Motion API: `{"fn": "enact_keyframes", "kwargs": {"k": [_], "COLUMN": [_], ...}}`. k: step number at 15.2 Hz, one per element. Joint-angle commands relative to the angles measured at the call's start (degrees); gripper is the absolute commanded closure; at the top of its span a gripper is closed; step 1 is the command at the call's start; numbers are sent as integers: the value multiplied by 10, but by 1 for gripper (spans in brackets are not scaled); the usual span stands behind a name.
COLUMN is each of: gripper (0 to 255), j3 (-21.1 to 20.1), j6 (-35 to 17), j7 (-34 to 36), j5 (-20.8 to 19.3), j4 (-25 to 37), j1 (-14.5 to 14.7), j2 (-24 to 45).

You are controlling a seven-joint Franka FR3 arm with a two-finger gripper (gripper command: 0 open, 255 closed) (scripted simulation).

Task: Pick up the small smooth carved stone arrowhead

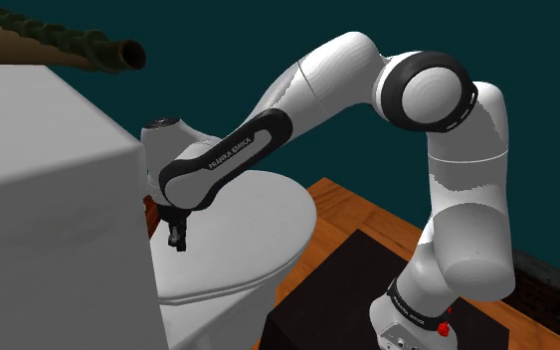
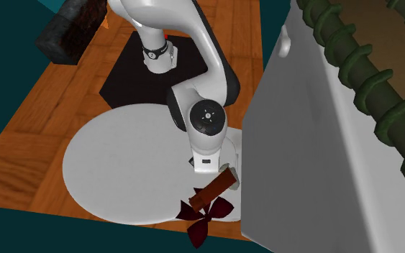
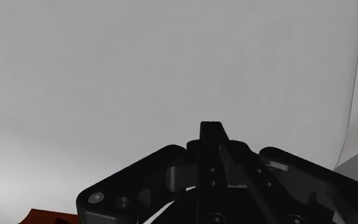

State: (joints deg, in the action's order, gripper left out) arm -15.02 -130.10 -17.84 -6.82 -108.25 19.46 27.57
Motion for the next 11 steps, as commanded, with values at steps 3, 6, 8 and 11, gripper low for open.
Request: {"fn": "enact_keyframes", "kwargs": {"k": [3,6,8,11], "gripper": [0,0,0,0], "j3": [-1,-2,-3,-2], "j6": [11,44,67,82], "j7": [6,22,32,41], "j5": [-2,-10,-15,-22], "j4": [18,76,118,155], "j1": [6,24,37,49], "j2": [3,15,25,39]}}
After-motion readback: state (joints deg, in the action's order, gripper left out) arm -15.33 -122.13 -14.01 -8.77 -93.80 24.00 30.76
